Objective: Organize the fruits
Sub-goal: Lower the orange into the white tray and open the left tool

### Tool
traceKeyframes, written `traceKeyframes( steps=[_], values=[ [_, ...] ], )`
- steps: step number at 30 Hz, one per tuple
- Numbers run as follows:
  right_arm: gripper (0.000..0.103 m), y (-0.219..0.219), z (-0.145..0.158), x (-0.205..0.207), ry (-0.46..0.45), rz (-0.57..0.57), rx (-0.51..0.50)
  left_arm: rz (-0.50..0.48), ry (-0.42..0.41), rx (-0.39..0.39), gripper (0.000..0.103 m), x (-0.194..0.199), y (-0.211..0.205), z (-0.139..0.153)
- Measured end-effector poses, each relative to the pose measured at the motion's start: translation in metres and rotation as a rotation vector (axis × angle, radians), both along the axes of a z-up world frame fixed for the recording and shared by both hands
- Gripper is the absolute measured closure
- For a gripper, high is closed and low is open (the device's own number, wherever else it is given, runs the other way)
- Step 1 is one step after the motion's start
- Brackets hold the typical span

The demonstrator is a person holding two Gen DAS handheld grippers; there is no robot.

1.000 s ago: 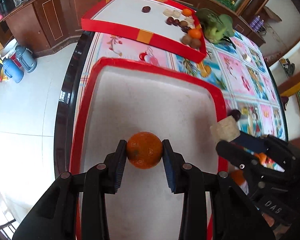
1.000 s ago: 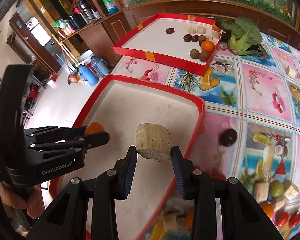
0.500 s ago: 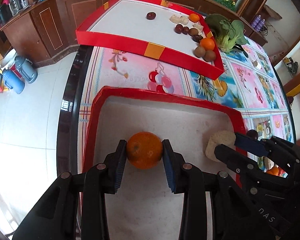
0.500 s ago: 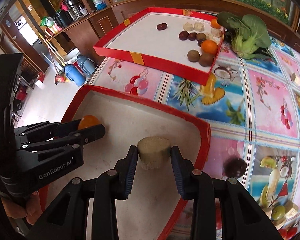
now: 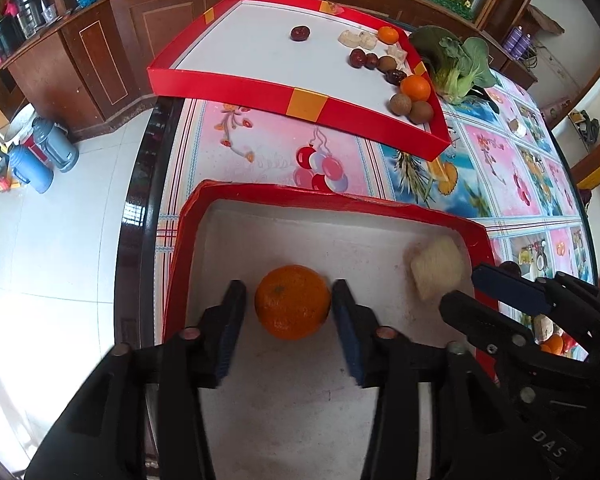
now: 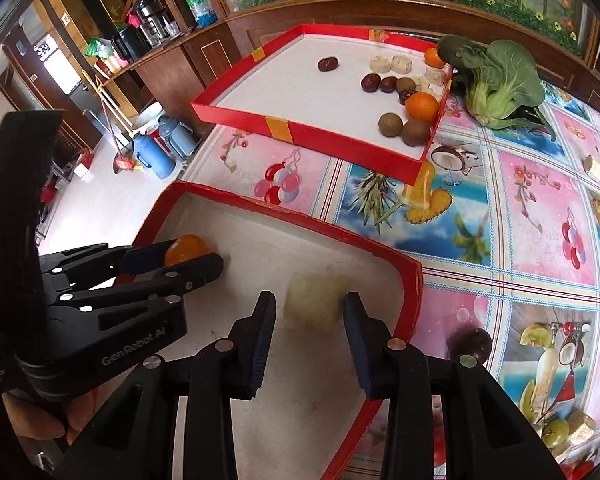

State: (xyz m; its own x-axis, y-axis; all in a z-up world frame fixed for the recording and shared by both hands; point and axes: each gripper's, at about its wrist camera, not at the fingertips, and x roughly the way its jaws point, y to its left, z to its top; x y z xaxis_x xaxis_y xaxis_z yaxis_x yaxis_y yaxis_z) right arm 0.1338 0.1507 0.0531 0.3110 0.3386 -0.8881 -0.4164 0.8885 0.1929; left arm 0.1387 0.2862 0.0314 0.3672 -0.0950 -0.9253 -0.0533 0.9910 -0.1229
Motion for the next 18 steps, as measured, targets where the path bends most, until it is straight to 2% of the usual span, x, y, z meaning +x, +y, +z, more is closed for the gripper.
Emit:
traceKeyframes(
  steps=[1,4,5,7,10,18],
  values=[
    [0.066,-0.001,0.003,-0.003,-0.004,0.001,0.005,0.006,-0.001,-0.001,0.046,-0.001,0.0,0.001],
    [0.066,-0.008,0.013,-0.011,-0.024,-0.003,0.003,0.015,-0.017,-0.004,0.044,-0.008,0.001,0.007],
    [0.066,-0.012,0.016,-0.014,-0.028,-0.007,0.004,0.018,-0.017,-0.003,0.038,-0.011,0.002,0.009],
    [0.064,-0.019,0.022,-0.02,-0.035,-0.018,0.012,0.027,-0.021,-0.009,0.031,-0.018,0.002,0.013],
    [0.054,-0.032,0.03,-0.031,-0.047,-0.038,0.017,0.029,-0.016,-0.01,0.029,-0.028,-0.001,0.017],
    [0.05,-0.059,0.042,-0.065,-0.052,-0.074,0.034,-0.032,-0.023,0.018,0.029,-0.061,-0.024,0.031]
  ],
)
